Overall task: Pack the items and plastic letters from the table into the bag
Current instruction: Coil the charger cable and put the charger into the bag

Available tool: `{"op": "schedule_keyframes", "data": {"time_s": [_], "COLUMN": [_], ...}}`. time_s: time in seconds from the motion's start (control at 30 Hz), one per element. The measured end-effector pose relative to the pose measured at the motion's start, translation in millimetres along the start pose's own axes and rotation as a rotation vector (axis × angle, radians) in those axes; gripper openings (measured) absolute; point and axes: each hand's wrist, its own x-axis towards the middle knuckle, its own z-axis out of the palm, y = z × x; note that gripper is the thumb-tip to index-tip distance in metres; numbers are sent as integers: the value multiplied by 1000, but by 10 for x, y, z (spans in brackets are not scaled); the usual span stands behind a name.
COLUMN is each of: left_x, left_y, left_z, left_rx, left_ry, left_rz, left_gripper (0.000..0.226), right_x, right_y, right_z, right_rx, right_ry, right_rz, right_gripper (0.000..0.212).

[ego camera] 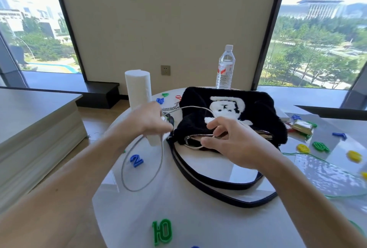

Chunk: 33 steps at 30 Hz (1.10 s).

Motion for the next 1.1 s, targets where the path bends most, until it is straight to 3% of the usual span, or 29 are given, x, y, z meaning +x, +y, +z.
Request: {"op": "schedule_keyframes", "data": {"time_s": [0.2, 0.27, 0.33, 0.43, 0.53, 0.6, 0.67, 0.77, 0.83, 0.97, 1.1], "left_x": [-176, -260, -326, -361, -344, -330, -305, -256, -239, -283, -312], "left_y": [204, 277, 342, 423, 483, 515, 534, 522, 504, 505, 517], "left_z": [-458, -554, -605, -599, -491, -417, -350, -260, -197, -132, -125], "left_rx": [-169, -218, -278, -333, -360, -385, -403, -416, -469, -491, -521], "left_ry": [304, 330, 272, 80, -135, -199, -227, -235, -255, -299, -441], "left_rz": [195, 313, 427, 597, 737, 795, 820, 778, 720, 668, 680], "left_gripper": [23, 16, 21, 32, 30, 25, 18, 7, 13, 36, 41], "right_x": [1, -2, -2, 14, 18, 3, -18, -30, -30, -11, -11], "right_y": [9, -9, -40, -117, -125, -102, -70, -19, 9, 75, 125], "right_z": [-22, -17, -12, -57, -149, -215, -263, -314, -367, -454, -502], "right_rx": [-3, 24, 88, 214, 175, 94, 18, 37, 66, 107, 146], "right_ry": [9, 30, 112, 378, 533, 468, 405, 432, 483, 656, 846], "right_rz": [0, -21, -67, -157, -299, -367, -362, -330, -301, -234, -140], "right_gripper": [55, 60, 73, 100, 114, 95, 60, 29, 16, 9, 15]}}
